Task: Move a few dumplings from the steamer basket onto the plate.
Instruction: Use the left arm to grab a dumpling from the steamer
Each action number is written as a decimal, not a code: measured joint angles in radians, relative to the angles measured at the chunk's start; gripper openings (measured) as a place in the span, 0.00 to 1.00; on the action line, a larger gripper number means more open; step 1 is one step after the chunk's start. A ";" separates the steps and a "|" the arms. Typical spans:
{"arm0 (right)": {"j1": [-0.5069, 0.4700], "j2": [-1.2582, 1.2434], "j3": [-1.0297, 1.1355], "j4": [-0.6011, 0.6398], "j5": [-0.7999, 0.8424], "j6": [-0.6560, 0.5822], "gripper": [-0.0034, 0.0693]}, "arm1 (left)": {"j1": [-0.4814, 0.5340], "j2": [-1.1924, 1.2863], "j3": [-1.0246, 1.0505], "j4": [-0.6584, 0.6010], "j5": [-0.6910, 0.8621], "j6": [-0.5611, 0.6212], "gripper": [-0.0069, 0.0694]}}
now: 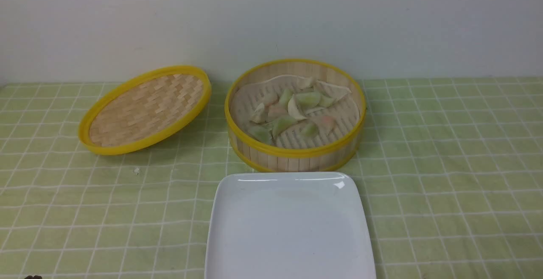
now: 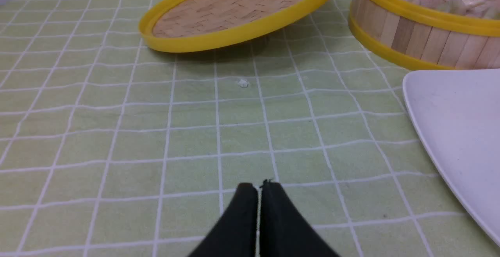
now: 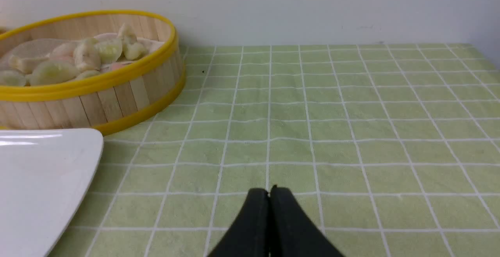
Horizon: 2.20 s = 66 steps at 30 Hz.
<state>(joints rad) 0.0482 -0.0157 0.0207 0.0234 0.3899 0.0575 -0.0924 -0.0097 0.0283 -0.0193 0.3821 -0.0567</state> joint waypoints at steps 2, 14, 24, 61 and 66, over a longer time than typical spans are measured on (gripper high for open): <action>0.000 0.000 0.000 0.000 0.000 0.000 0.03 | 0.000 0.000 0.000 0.000 0.000 0.000 0.08; 0.000 0.000 0.000 0.000 0.000 0.000 0.03 | 0.000 0.000 0.000 0.000 0.000 0.000 0.08; 0.000 0.000 0.000 0.000 0.000 0.000 0.03 | 0.000 0.000 0.000 0.000 0.000 0.000 0.08; 0.000 0.024 -0.152 0.658 -0.082 0.032 0.03 | 0.000 0.569 -0.789 -0.299 0.372 -0.004 0.08; 0.000 0.267 -0.428 0.550 0.249 -0.017 0.03 | 0.000 0.888 -0.940 -0.397 0.535 0.246 0.08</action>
<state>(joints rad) 0.0482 0.2510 -0.4069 0.5735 0.6389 0.0400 -0.0924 0.8785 -0.9114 -0.4163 0.9173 0.1896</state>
